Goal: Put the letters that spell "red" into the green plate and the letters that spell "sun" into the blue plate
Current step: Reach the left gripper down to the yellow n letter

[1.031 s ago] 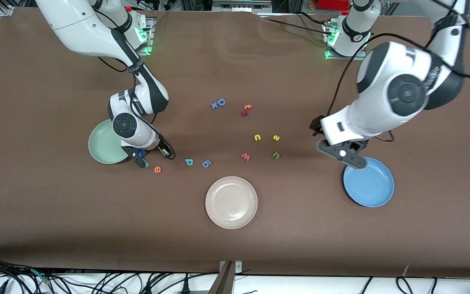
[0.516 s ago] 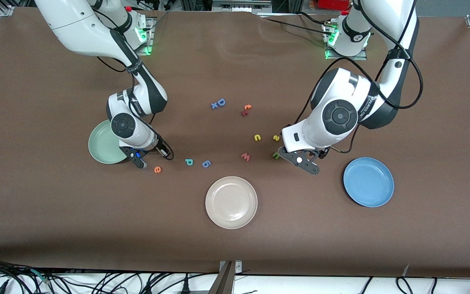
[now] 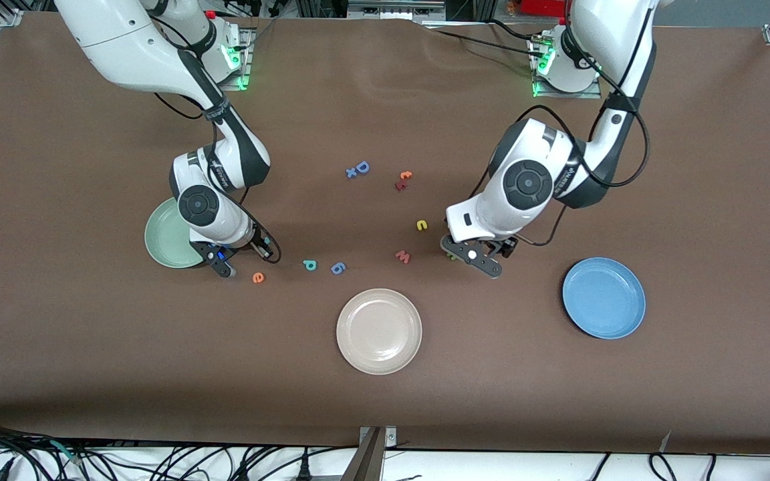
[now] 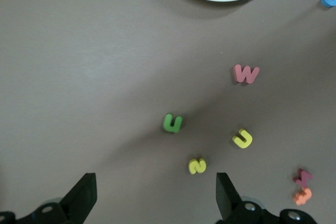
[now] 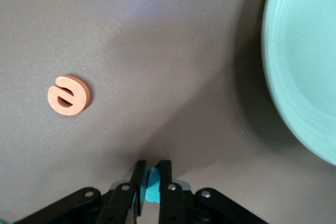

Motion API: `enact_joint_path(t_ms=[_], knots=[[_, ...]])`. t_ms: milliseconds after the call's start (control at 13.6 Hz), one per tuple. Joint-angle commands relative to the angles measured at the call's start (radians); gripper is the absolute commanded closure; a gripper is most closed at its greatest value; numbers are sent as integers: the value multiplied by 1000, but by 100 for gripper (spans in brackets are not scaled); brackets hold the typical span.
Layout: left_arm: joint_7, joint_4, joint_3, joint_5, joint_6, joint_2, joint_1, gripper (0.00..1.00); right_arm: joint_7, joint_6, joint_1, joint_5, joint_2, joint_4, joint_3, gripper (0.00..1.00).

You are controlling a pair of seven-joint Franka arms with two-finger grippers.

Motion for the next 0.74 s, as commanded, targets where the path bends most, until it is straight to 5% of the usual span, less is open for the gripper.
enact_joint_path(t_ms=[0, 147, 368, 663], knots=[[-58, -147, -5, 21, 130, -61, -32, 0, 24, 8, 0, -30, -10, -24, -6, 71], [-124, -207, -24, 80, 213, -59, -43, 0, 24, 9, 0, -30, -10, -24, -6, 72], [-170, -273, -36, 140, 299, -48, -45, 0, 24, 9, 0, -30, -12, -24, -6, 98], [-185, -391, -36, 141, 506, -27, -54, 0, 23, 3, 0, -30, -24, -24, -6, 100]])
